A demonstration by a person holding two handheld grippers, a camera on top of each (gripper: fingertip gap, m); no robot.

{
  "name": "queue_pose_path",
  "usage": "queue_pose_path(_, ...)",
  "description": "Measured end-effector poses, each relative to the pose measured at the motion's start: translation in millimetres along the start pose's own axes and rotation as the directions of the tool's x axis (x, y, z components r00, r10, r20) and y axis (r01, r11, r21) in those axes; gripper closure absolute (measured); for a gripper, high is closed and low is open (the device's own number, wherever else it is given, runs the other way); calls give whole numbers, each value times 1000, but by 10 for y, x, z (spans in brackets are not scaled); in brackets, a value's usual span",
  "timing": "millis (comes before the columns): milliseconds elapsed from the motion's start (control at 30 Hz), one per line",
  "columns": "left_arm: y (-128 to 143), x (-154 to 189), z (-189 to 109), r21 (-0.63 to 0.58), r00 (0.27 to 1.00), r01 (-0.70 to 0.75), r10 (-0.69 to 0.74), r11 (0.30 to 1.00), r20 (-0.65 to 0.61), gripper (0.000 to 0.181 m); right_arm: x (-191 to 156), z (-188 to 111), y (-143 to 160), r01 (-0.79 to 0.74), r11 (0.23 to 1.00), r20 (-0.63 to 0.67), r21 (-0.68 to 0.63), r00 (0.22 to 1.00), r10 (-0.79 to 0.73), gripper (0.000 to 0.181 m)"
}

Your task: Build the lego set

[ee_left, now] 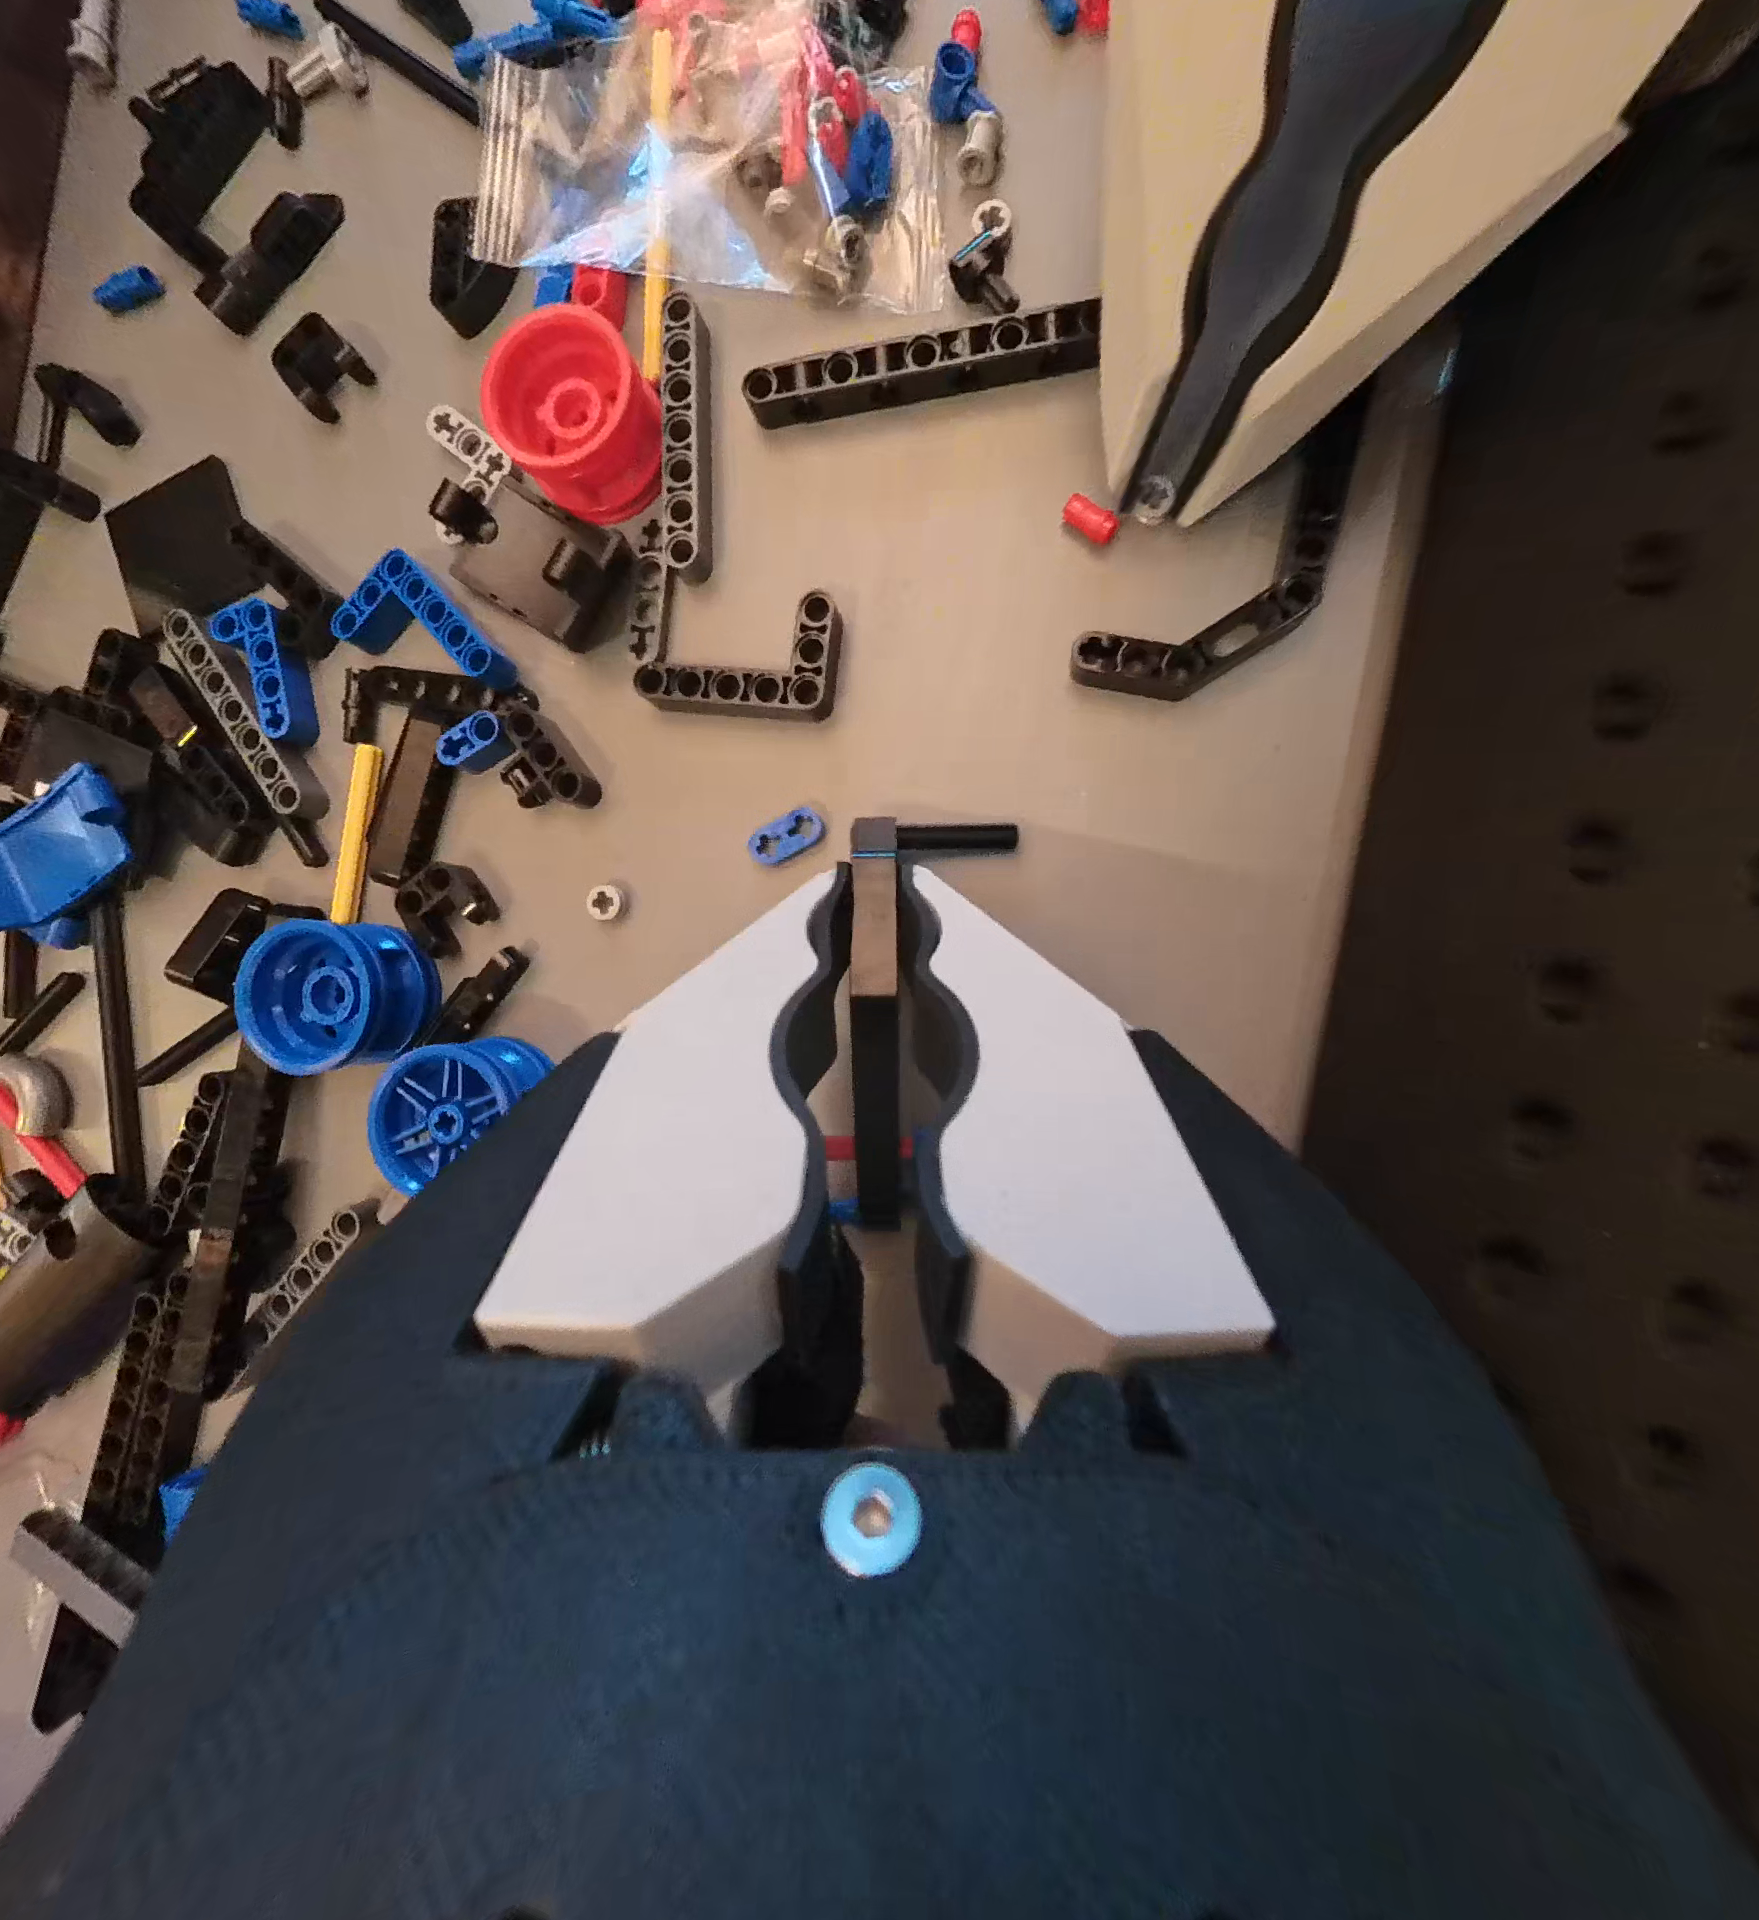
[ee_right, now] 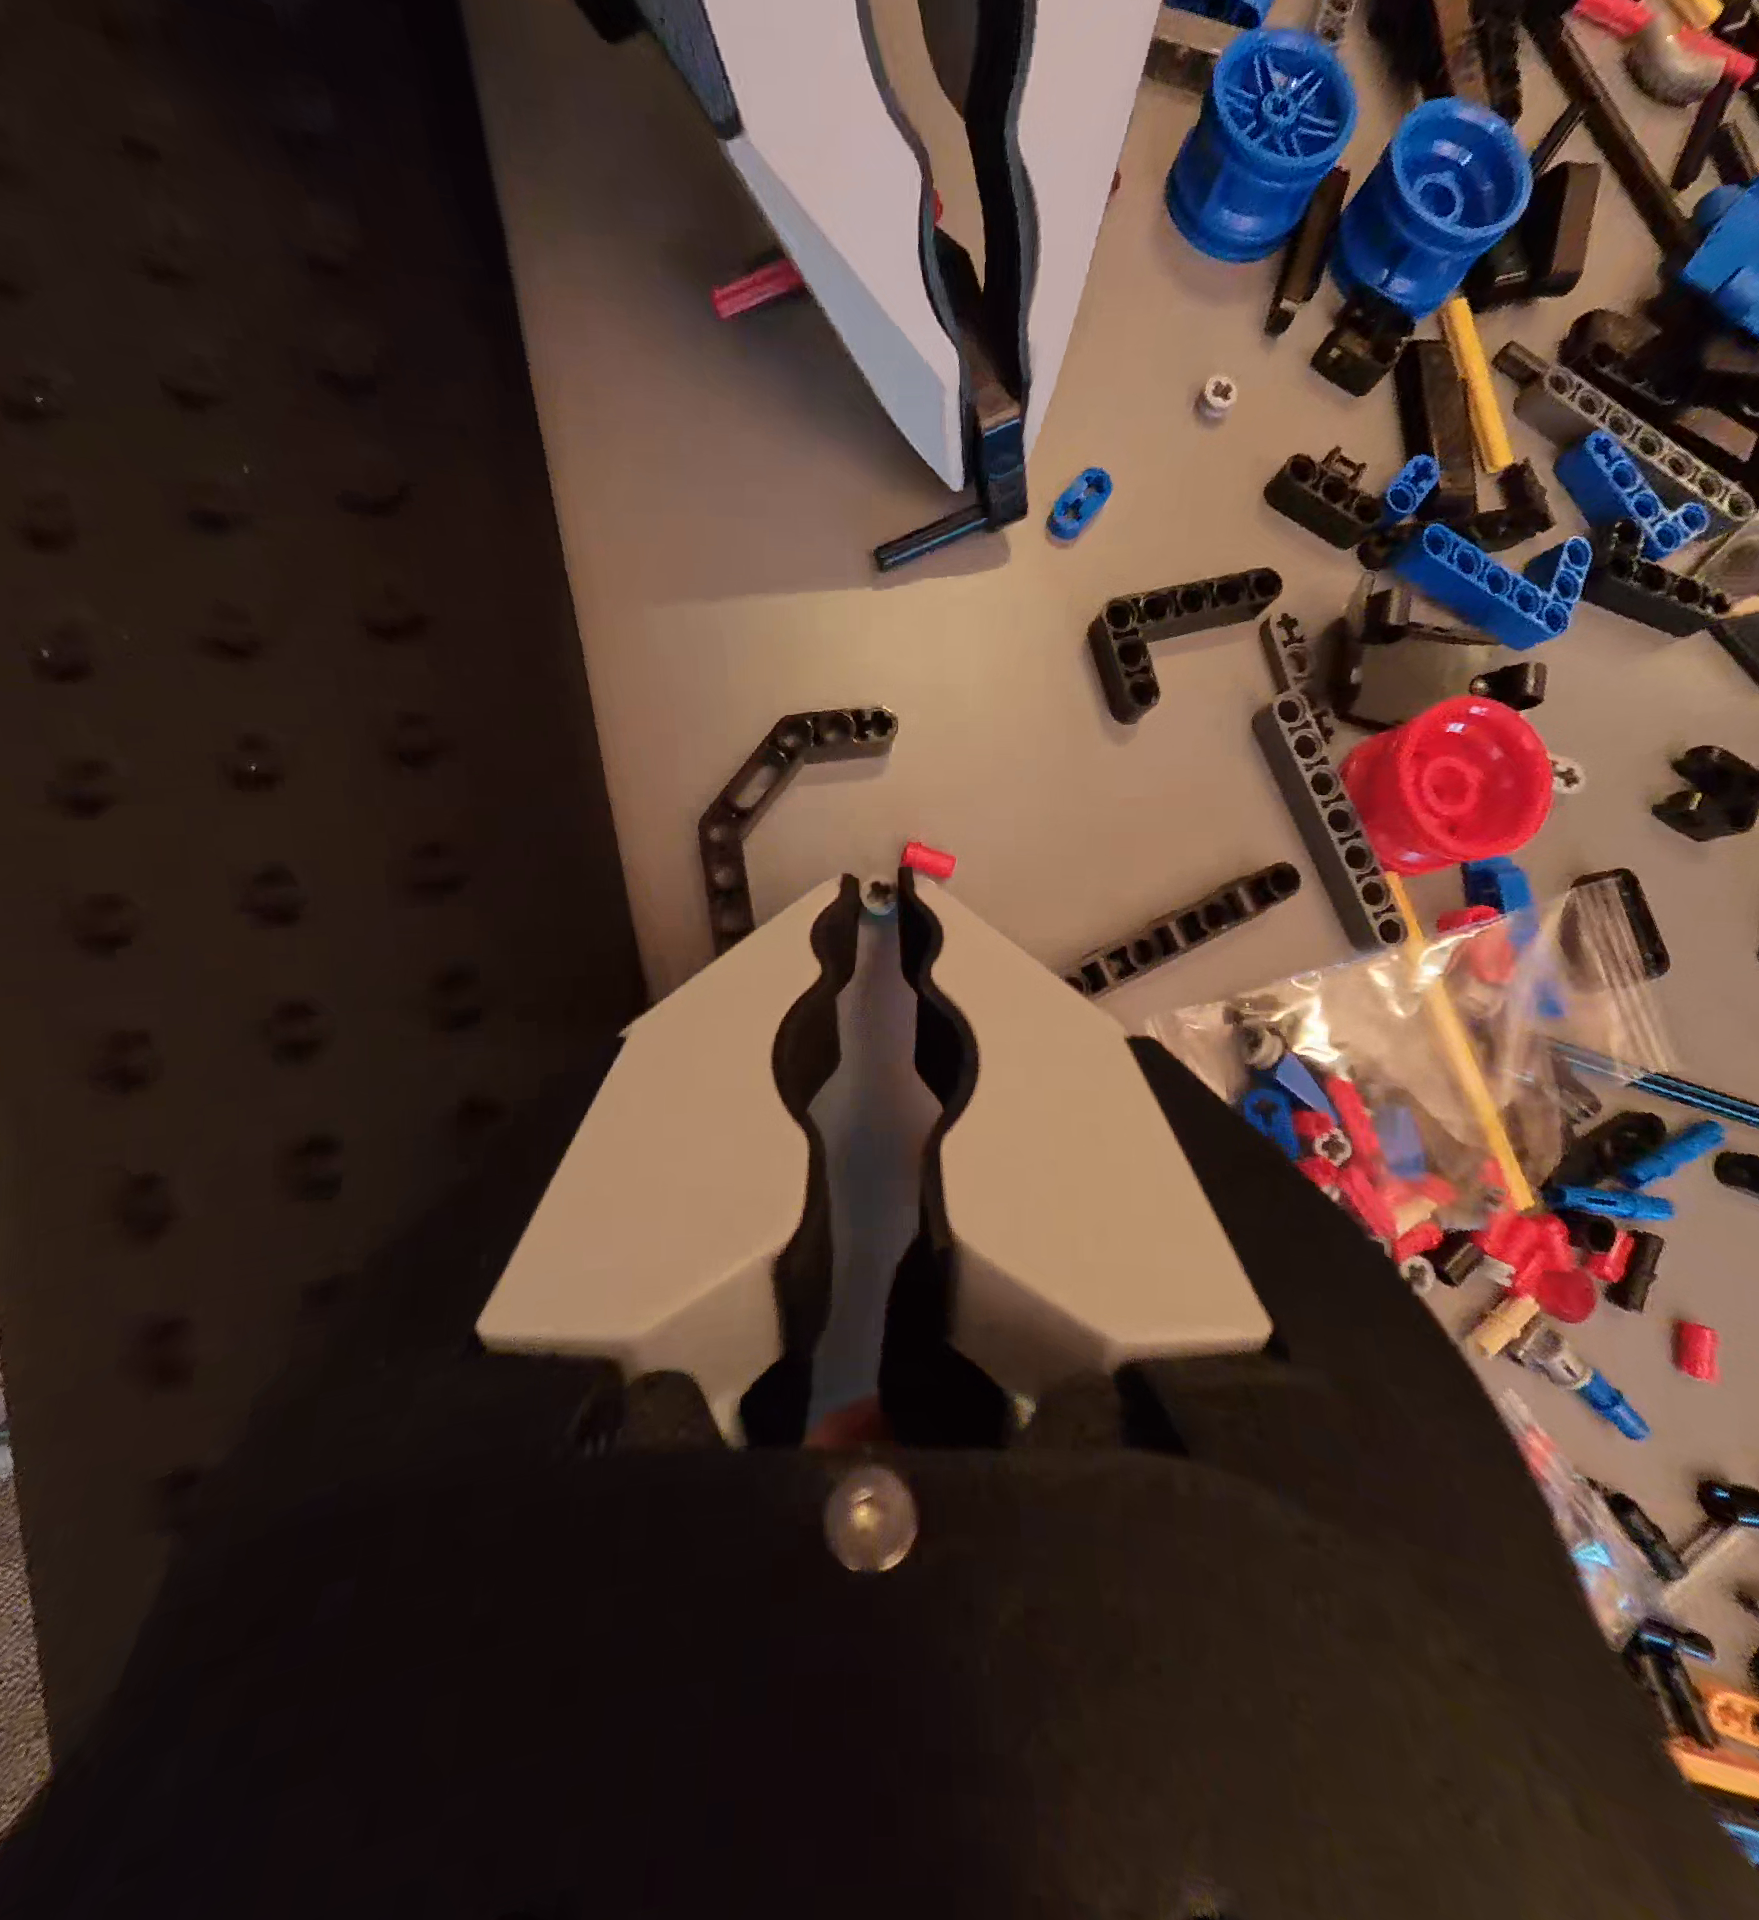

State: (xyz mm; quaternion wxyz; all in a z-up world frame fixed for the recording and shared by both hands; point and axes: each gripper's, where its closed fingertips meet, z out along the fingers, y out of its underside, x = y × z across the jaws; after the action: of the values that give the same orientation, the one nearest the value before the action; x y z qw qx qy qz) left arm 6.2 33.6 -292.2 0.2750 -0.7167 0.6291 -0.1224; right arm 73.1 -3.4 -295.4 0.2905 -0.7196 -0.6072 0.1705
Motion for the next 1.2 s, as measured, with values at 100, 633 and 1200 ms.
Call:
queue_pose_path(100, -17, 4, 13, 6, 1000, 3, -3, 1000, -2, 176, 4, 6, -4, -12, 1000, 5, -13, 1000, 12, 176)
queue_pose_path(633, -756, -451, -699, 558, 918, 390, -352, 733, -180, 176, 464, -683, -1070, 146, 848, -402, 509, 912, 85, 177)
queue_pose_path(1200, -976, -472, -797, 623, 851, 521, -410, 583, -329, 176, 593, -855, -1281, 270, 793, -555, 546, 826, 100, 177)
